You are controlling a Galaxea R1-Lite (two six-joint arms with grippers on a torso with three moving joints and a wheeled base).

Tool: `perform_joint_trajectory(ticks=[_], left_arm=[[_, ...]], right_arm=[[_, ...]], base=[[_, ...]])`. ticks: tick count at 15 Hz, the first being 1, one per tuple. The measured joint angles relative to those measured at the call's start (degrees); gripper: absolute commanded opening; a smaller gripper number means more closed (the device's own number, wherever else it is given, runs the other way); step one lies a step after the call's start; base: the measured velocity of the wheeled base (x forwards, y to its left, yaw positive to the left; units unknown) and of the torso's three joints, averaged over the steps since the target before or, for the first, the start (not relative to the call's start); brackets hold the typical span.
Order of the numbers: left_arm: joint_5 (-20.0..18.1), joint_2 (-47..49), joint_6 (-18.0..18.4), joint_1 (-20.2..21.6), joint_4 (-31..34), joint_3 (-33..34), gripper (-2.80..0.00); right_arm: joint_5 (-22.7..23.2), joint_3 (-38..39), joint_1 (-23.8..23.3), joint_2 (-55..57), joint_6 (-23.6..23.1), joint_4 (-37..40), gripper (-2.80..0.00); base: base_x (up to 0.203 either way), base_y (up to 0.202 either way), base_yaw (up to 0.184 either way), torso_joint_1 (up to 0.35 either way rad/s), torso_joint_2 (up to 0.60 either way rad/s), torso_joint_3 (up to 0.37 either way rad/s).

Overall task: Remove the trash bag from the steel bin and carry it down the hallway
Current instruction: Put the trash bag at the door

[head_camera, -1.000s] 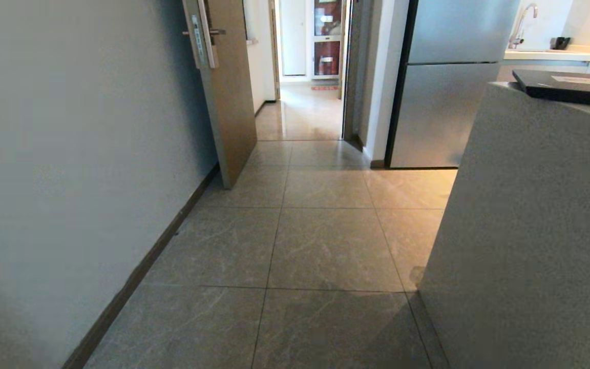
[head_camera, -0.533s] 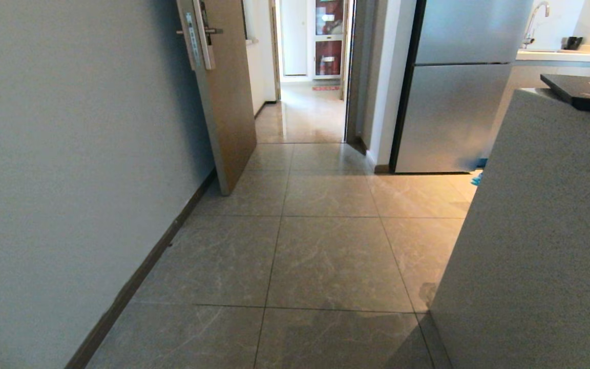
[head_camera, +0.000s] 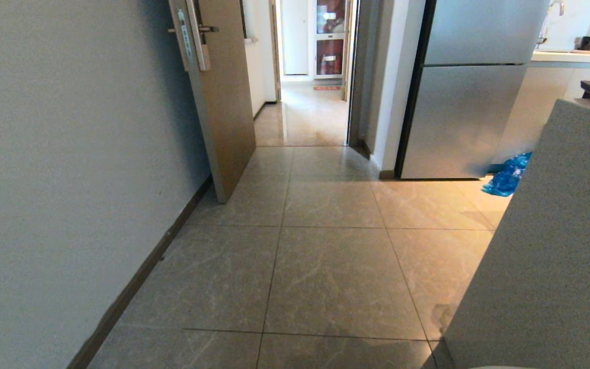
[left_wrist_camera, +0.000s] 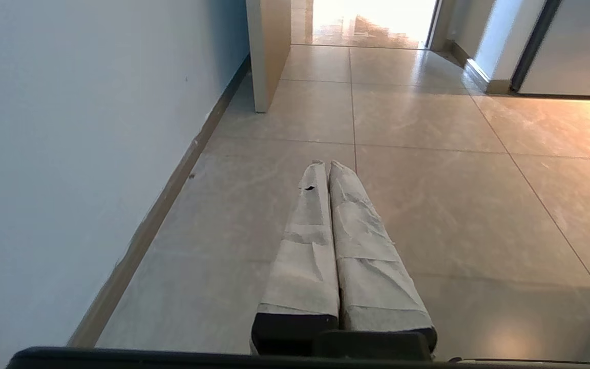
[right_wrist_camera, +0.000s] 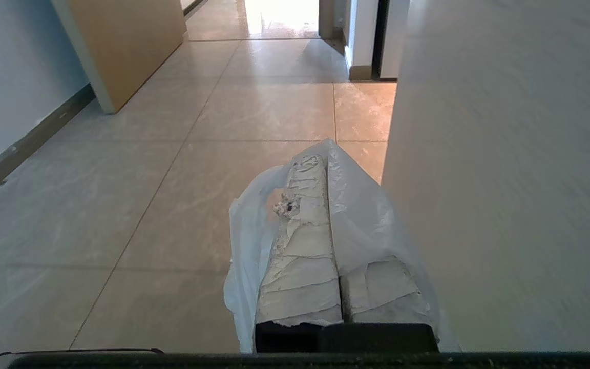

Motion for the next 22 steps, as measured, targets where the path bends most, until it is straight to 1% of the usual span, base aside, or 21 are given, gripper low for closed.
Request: perform_joint_trajectory(ticks=[22], left_arm=[[-0.02,0.0,-0.05,0.0,-0.02,0.0,-2.8]], right_arm=[[0.01,0.0,-0.05,0.0,-0.02,0.02,-2.8]], base=[[0.19,0.0,0.001,0.002,0.0,0.002]])
